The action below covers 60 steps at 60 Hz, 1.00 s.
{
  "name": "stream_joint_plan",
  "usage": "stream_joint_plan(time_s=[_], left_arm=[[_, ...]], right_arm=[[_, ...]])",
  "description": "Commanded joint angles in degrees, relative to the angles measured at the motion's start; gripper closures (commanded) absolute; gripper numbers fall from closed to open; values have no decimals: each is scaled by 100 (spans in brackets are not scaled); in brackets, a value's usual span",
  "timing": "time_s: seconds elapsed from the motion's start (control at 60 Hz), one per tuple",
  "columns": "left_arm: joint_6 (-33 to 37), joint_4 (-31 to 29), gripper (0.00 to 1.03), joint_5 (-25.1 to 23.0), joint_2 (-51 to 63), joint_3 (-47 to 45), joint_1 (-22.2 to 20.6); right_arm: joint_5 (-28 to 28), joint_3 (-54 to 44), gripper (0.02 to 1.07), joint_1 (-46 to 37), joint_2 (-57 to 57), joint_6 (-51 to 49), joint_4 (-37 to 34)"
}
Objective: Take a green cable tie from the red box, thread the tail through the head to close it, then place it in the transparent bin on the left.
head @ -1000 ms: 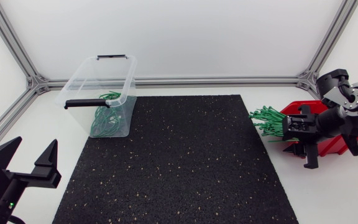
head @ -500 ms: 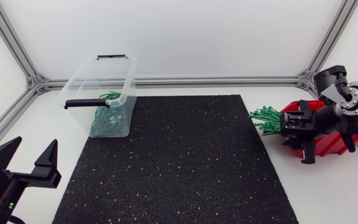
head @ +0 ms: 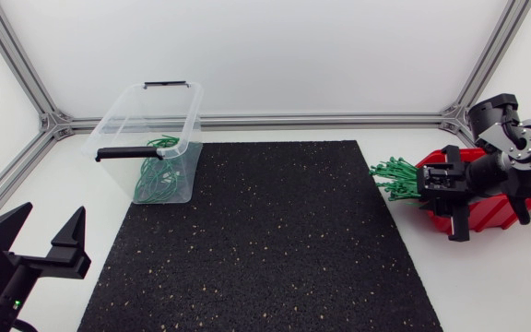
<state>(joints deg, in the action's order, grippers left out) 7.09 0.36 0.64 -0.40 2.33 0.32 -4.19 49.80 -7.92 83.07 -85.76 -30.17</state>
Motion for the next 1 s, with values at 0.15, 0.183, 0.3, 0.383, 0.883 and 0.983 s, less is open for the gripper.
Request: stream_joint_plan(time_s=[0.15,0.183,0.3,0.383,0.883,0.983], left_arm=[[-120,-115,4,-56,-21,-224,39],[-120,-115,4,-56,-21,-224,39],[-120,-115,4,-56,-21,-224,39],[-120,-115,4,-47,-21,-224,30],[-120,-115,4,-56,-21,-224,21],[-120,-115,4,-56,-21,-224,21]], right_arm=[[41,21,93,28,17,-143,-138],[41,21,93,19,34,-143,-138],[49,30,94,19,87,-126,-182],[58,100,101,19,96,-108,-261],[-320,680,101,63,-528,138,-569],[-513,1005,101,63,-766,287,-797]])
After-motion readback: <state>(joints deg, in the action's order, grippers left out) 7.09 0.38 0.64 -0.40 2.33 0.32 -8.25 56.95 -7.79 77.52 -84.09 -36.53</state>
